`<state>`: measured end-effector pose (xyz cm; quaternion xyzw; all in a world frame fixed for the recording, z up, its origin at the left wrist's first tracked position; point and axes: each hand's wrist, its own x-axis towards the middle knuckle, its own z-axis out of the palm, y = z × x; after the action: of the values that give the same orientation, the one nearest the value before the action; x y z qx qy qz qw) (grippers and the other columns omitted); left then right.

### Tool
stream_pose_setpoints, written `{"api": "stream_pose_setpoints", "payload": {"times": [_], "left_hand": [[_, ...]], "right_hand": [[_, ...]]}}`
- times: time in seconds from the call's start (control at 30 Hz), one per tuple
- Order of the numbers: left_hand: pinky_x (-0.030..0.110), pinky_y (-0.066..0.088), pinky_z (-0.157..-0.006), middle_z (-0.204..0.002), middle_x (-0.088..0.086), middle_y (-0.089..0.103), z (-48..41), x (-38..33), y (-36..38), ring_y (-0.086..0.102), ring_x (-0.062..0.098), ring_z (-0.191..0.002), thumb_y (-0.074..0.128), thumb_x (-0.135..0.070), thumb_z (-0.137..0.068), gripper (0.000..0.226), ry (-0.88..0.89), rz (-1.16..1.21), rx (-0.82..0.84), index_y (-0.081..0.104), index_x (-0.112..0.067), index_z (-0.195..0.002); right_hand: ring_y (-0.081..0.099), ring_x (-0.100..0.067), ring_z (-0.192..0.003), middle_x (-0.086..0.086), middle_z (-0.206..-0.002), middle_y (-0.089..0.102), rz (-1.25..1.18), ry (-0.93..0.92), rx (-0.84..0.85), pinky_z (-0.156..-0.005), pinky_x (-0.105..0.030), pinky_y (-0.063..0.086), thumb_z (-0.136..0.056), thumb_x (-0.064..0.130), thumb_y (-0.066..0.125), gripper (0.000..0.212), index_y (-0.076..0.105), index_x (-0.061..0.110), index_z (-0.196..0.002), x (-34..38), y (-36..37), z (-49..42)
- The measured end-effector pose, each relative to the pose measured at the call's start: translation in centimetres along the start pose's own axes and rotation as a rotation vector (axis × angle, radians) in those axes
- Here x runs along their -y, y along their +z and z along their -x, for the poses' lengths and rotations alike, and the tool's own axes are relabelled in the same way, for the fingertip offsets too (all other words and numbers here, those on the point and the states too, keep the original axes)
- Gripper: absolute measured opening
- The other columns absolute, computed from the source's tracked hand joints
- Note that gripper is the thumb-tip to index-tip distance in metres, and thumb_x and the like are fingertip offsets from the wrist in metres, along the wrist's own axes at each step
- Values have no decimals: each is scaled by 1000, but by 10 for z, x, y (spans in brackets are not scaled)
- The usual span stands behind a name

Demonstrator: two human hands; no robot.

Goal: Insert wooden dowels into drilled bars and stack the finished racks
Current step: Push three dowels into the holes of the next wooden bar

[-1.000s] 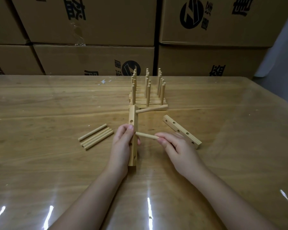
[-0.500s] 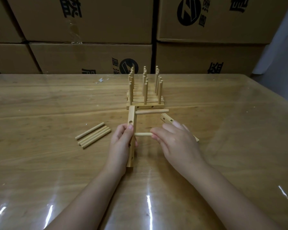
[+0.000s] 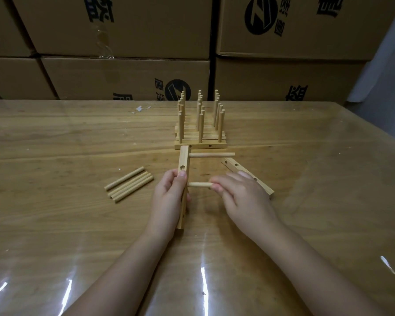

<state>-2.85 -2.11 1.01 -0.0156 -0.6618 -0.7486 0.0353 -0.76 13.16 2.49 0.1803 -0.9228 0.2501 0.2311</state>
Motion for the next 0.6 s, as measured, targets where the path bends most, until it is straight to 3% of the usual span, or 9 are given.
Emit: {"api": "stream_pose_setpoints", "payload": {"times": [0.17, 0.33, 0.4, 0.47, 0.6], "left_hand": [[18, 45, -53, -72, 7, 48, 1, 2, -1, 49, 16, -66, 46, -21, -98, 16, 23, -43, 26, 57, -16, -88], [17, 43, -48, -54, -1, 56, -6, 3, -4, 52, 8, -48, 46, -24, -98, 21, -55, 12, 29, 60, -16, -84], [17, 40, -43, -49, -1, 56, -8, 3, -4, 50, 9, -43, 45, -24, -99, 24, -88, 54, 11, 60, -17, -81], [16, 39, -41, -49, 0, 57, -10, 3, -4, 49, 9, -41, 41, -25, -100, 28, -96, 78, -7, 59, -15, -80], [16, 39, -42, -49, 0, 58, -11, 3, -3, 48, 8, -42, 34, -23, -103, 31, -81, 54, -25, 55, -12, -83]], "right_hand": [[57, -22, -87, 2, -93, 69, -61, 61, 60, -75, -39, 46, -94, 15, 53, 19, 70, 16, -103, -3, -1, 0], [54, -9, -100, 10, -105, 65, -102, 57, 104, -84, -30, 43, -96, 28, 48, 26, 63, 23, -116, 0, -6, -6], [51, 3, -89, 22, -95, 58, -190, 63, 72, -73, -20, 41, -94, 43, 45, 34, 56, 29, -122, 1, -9, -6], [54, 1, -75, 19, -79, 55, -292, 110, -4, -60, -16, 40, -90, 59, 36, 48, 49, 33, -127, -2, -9, -4], [54, -1, -63, 8, -64, 56, -428, 298, -127, -63, -26, 45, -94, 55, 27, 42, 55, 29, -112, -12, 0, 3]]}}
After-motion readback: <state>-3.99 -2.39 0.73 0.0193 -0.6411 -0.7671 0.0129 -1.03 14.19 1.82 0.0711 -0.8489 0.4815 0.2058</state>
